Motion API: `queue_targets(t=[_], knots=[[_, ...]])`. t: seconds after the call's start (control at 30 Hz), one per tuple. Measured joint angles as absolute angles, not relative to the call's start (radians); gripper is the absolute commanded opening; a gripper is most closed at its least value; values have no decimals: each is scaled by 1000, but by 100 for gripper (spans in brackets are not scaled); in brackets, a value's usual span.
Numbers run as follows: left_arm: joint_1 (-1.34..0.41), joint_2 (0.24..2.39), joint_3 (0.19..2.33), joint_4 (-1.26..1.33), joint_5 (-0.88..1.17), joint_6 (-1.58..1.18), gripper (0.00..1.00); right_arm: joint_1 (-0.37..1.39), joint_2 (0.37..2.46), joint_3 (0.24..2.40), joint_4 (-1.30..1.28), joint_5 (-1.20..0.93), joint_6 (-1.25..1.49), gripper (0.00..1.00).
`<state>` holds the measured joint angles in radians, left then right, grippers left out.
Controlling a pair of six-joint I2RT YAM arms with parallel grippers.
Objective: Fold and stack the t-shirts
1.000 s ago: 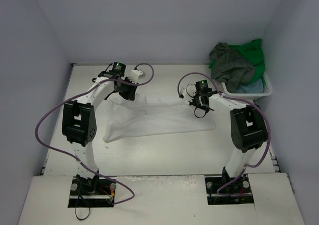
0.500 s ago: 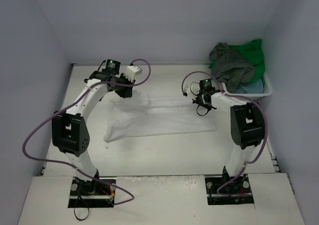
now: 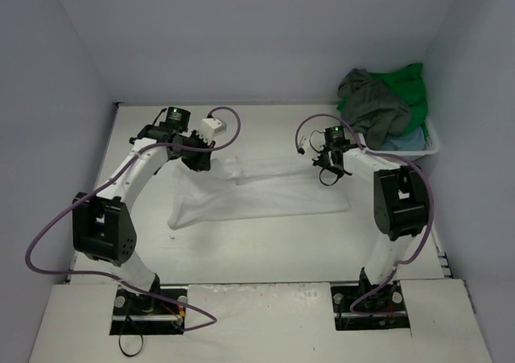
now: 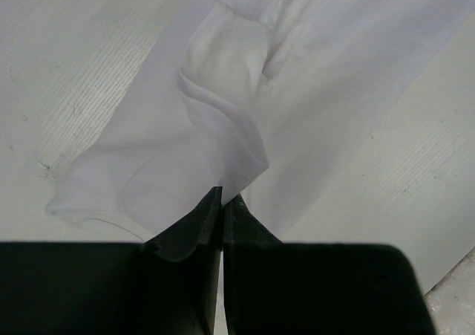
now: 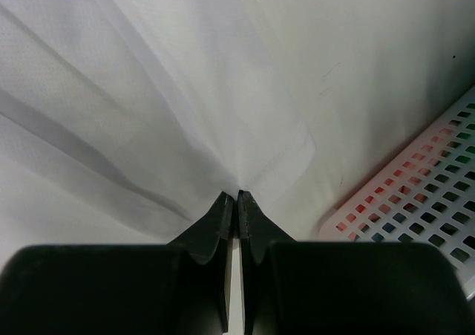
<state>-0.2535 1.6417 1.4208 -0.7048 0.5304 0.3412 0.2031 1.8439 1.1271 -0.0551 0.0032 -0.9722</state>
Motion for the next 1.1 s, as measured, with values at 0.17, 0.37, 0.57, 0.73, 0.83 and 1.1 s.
queue_targets(t=[0.17,0.37,0.57,0.73,0.83,1.1], knots=[[-253,1615,1410,-707,531,351,0,202,1830,1127,-56,-8,-975,0],[-253,1597,1402,-707,530,360,0,202,1800,1127,-59,-11,-982,0],[-253,1565,1362,-715,530,367,0,202,1753,1127,-91,-16,-1000,0],[-253,1530,1344,-730,530,373,0,202,1710,1127,-116,-16,-1005,0],[-253,1504,1341,-737,530,381,0,202,1690,1119,-130,-16,-1005,0],[-253,1406,1286,-767,531,392,0,205,1645,1052,-163,-19,-1005,0]])
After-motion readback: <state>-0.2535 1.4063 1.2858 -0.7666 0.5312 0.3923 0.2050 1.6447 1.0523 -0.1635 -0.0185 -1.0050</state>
